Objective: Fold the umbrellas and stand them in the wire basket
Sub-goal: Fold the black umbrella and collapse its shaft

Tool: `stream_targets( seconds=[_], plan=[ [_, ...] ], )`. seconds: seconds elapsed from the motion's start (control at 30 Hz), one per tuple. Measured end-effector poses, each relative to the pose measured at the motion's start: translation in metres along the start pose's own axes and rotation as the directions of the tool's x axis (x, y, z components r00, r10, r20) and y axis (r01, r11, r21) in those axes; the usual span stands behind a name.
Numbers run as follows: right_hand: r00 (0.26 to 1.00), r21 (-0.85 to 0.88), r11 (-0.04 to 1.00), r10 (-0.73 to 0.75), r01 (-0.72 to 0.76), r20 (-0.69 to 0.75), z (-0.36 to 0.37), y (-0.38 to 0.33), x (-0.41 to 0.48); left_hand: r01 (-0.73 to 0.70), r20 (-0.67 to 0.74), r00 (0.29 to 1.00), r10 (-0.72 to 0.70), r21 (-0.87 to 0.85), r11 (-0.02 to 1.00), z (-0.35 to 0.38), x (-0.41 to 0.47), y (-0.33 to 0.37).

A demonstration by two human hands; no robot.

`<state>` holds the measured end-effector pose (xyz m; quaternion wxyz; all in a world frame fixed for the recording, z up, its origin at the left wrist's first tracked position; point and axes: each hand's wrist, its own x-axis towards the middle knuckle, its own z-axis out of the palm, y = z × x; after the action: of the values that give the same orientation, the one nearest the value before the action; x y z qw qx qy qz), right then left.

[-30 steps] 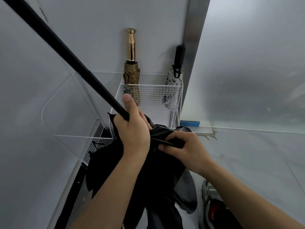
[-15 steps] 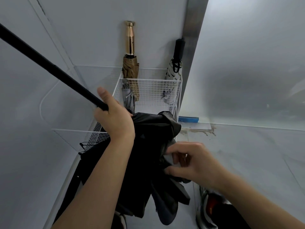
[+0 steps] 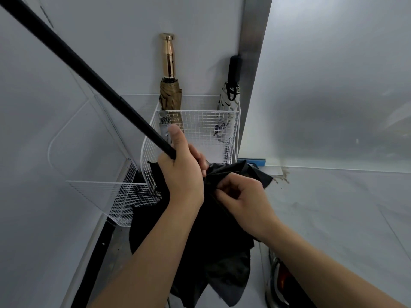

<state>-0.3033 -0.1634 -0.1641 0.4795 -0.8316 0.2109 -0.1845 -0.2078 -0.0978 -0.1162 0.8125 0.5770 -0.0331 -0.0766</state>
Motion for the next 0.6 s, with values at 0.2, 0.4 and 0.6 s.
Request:
stream_targets(
  seconds=[0.2, 0.4, 0.6],
  plan=[
    [1.000, 0.081, 0.997, 0.004, -0.005, 0.023, 0.003, -0.002, 0.000, -0.035, 0.017, 0.999, 0.035, -0.005, 0.999, 0.000, -0.003, 0.003],
    [0.984, -0.057, 0.998, 0.029, -0.019, 0.178, -0.008, -0.007, -0.006, -0.056, -0.135, 0.989, 0.055, -0.005, 0.998, -0.010, 0.013, 0.010],
    [0.989, -0.529, 0.845, 0.131, -0.076, 0.068, 0.008, 0.000, 0.000, 0.049, -0.083, 0.995, -0.058, -0.112, 0.993, 0.004, -0.012, 0.014]
  ],
)
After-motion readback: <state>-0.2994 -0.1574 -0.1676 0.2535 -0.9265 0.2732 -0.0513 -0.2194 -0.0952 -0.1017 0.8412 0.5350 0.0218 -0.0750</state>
